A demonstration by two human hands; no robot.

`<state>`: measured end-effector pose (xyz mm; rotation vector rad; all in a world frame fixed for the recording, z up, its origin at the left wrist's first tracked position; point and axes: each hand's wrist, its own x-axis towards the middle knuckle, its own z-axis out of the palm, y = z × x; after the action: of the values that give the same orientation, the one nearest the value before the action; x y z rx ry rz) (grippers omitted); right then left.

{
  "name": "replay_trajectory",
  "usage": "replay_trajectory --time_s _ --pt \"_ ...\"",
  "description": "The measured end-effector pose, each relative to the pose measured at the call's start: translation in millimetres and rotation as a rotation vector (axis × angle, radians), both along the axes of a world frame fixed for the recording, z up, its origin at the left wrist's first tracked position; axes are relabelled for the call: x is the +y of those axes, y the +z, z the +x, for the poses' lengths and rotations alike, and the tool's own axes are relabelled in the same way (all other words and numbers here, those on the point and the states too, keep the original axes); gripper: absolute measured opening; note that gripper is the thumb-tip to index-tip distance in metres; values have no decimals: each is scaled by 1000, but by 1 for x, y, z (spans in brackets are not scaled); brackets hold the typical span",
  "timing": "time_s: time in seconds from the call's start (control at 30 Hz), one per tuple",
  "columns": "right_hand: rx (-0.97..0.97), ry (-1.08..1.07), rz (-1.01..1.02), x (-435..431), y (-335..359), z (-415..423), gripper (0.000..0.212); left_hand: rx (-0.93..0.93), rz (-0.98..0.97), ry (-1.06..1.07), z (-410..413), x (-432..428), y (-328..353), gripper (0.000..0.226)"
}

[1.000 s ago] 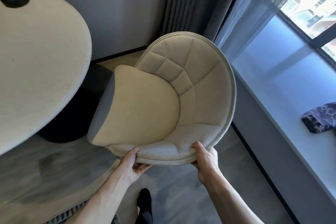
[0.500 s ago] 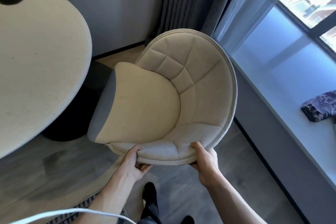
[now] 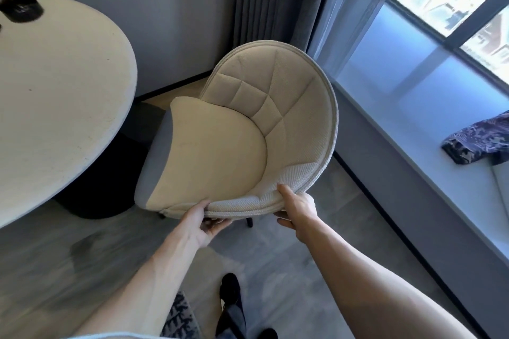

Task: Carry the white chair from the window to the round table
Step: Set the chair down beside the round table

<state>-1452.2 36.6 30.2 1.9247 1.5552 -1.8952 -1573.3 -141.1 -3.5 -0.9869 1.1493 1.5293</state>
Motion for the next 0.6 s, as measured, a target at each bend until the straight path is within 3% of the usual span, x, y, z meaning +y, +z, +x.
replay_trajectory --time_s 0.23,0.33,0.4,0.47,0.53,0.6 --pt "29 85 52 -3 19 16 32 152 84 -57 15 -34 37 34" --pt "43 90 60 -4 25 21 36 281 9 -180 23 -41 53 37" --pt "36 71 94 0 29 23 39 586 -255 -550 26 -42 55 48" --pt "29 58 141 9 33 22 44 984 -586 -1092 24 -45 50 70" --pt "-5 54 178 22 34 13 53 1204 -657 -1366 18 -37 48 83" --pt "-47 31 182 33 29 -1 58 1251 -591 -1481 8 -22 33 88"
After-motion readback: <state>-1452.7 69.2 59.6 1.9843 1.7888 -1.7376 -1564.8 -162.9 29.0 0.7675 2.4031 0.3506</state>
